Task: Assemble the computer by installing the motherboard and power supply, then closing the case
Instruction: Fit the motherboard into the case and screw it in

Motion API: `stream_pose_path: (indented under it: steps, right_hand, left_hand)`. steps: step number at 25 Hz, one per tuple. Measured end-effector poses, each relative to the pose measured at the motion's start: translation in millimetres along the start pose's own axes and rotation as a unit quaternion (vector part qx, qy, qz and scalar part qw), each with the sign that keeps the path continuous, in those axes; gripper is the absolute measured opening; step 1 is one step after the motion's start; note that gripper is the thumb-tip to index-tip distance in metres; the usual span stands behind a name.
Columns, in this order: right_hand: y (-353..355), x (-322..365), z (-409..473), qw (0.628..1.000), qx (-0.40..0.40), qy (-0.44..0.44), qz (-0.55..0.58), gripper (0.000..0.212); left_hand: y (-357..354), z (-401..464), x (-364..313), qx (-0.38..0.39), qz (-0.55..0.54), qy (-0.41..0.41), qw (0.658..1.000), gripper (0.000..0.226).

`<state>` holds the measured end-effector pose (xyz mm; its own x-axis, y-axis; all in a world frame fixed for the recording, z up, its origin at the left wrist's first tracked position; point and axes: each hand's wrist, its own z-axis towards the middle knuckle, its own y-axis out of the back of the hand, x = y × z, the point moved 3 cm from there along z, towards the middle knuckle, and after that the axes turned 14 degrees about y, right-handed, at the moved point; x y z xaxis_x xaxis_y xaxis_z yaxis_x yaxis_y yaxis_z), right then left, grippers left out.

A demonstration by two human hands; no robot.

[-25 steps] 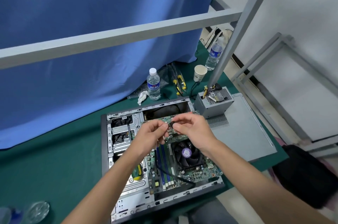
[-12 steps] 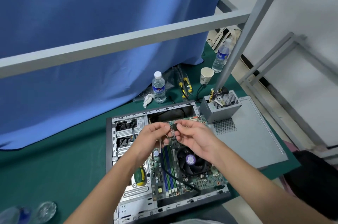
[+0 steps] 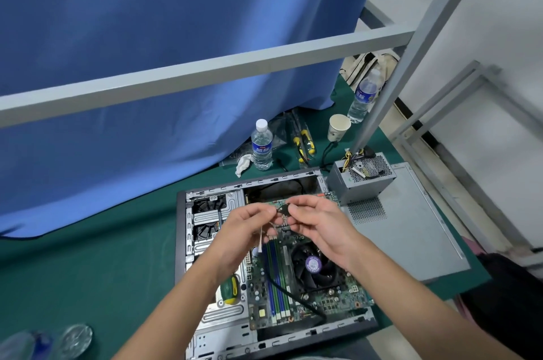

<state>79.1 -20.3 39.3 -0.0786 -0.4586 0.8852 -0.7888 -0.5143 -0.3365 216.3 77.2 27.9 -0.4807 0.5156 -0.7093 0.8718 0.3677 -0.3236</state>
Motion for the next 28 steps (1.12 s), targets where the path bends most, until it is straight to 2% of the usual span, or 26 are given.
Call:
stream_pose_path:
  steps: [3,7,9,12,13,15,18,21,24,28]
  right_hand:
    - [-5,2,2,1.0,0.009,0.008,-0.019,0.016]
    - [-12,0,5,0.996,0.016,0.021,-0.083,0.014]
    - [-13,-1,5,0.993,0.021,0.033,-0.111,0.012]
    - [1,1,5,0.979,-0.01,0.063,-0.195,0.009]
    - [8,1,5,0.964,-0.023,0.071,-0.255,0.008]
    - [17,-5,2,0.912,-0.016,0.09,-0.399,0.008]
    - [17,-25,-3,0.819,0.073,0.104,-0.56,0.014]
    - [20,-44,-5,0.735,0.142,0.109,-0.654,0.028]
    - [22,-47,3,0.725,0.149,0.114,-0.663,0.029]
    - [15,-47,20,0.707,0.129,0.143,-0.681,0.032]
  left_hand:
    - [4,-2,0,0.008,-0.038,0.017,0.999,0.014]
    - [5,-1,-3,-0.054,0.053,-0.03,0.997,0.022]
    - [7,0,-5,-0.069,0.082,-0.04,0.993,0.019]
    - [25,-1,-9,-0.095,0.026,-0.009,0.995,0.016]
    - [36,-1,-10,-0.117,0.001,0.005,0.993,0.017]
    - [55,-2,-11,-0.171,0.012,0.02,0.985,0.016]
    - [69,1,-9,-0.23,0.097,0.017,0.968,0.012]
    - [77,10,-10,-0.266,0.206,0.016,0.942,0.008]
    - [83,22,-16,-0.282,0.317,-0.005,0.906,0.003]
    - [82,42,-16,-0.283,0.431,-0.012,0.857,0.007]
